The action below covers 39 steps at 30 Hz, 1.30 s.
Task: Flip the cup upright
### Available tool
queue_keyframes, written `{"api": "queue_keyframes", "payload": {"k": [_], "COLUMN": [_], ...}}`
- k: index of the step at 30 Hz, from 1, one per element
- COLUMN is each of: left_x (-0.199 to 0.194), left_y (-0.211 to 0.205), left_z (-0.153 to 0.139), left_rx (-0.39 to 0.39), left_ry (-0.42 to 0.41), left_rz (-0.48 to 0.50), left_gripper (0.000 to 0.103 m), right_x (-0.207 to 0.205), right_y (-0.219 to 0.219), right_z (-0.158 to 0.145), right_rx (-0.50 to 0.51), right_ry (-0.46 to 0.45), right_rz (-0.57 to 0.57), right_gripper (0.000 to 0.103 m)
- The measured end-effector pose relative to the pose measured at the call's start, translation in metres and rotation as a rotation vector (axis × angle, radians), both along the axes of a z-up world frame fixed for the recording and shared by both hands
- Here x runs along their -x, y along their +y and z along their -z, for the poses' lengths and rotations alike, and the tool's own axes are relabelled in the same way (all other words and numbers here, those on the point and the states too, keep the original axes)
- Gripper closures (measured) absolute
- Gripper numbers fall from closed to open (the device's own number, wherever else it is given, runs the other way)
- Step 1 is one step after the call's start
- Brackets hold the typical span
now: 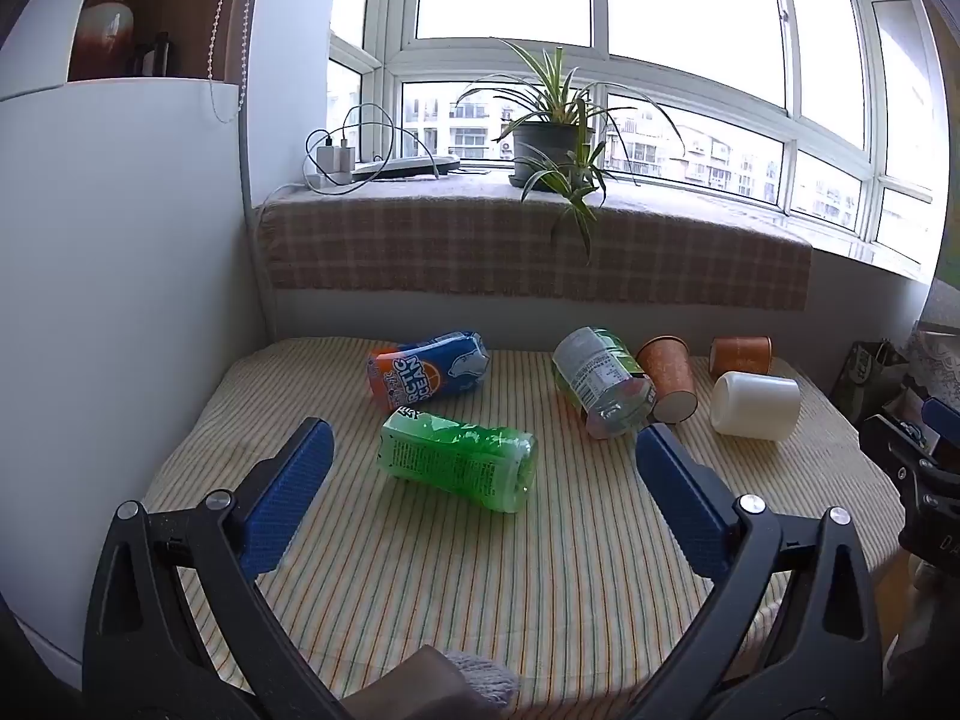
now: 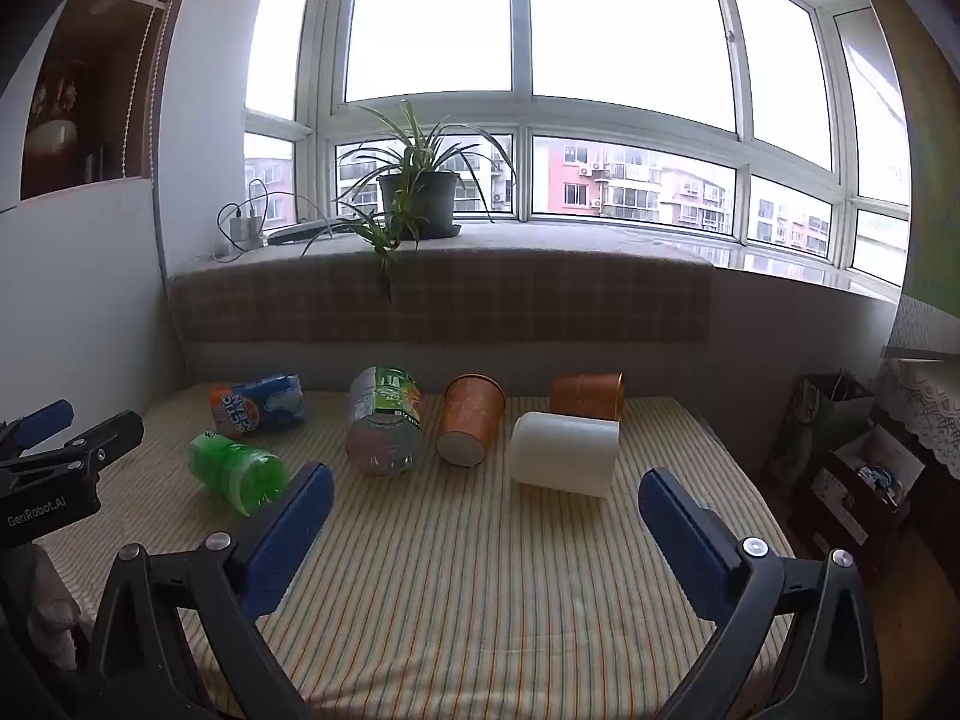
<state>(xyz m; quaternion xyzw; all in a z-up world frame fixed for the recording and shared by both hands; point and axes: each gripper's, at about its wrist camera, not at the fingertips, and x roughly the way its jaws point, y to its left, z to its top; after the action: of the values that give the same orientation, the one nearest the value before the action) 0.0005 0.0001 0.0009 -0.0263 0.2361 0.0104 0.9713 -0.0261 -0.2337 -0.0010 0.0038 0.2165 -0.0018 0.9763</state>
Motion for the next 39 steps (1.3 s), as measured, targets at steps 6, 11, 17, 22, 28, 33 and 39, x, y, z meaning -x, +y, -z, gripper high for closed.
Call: {"api": "queue_keyframes", "payload": {"k": [6,11,17,22,28,33,39], "left_x": [0.008,0.013,0.017,0.017,0.017,0.017,0.017], "left_y": [-0.010,-0.010,-0.006,-0.006,-0.006,-0.006,-0.006], "left_z": [-0.012,-0.017,-0.016,-0.016,-0.015,-0.015,-0.015], "left_rx": [-0.009,-0.005,0.000,0.000,0.000,0.000,-0.001], "left_ry": [-0.020,-0.030,-0.044,-0.043,-0.044,-0.044,-0.044], "left_rz": [0.001,0.009,0.023,0.023,0.025,0.024,0.025], "left_gripper": [0.001,0.001,0.001,0.001,0.001,0.001,0.001], "right_x": [-0.002,-0.005,-0.007,-0.008,-0.011,-0.011,-0.011], "right_y": [0.003,-0.002,-0.003,-0.005,-0.007,-0.008,-0.006], "right_z": [-0.001,0.001,0.001,0.002,0.004,0.004,0.005], "right_rx": [0.004,-0.010,-0.018,-0.028,-0.042,-0.048,-0.045], "right_ry": [0.004,0.006,0.016,0.024,0.040,0.042,0.048], "right_rz": [0.002,0.004,0.006,0.009,0.011,0.012,0.003], "right_gripper": [0.000,0.000,0.000,0.000,0.000,0.000,0.000]}}
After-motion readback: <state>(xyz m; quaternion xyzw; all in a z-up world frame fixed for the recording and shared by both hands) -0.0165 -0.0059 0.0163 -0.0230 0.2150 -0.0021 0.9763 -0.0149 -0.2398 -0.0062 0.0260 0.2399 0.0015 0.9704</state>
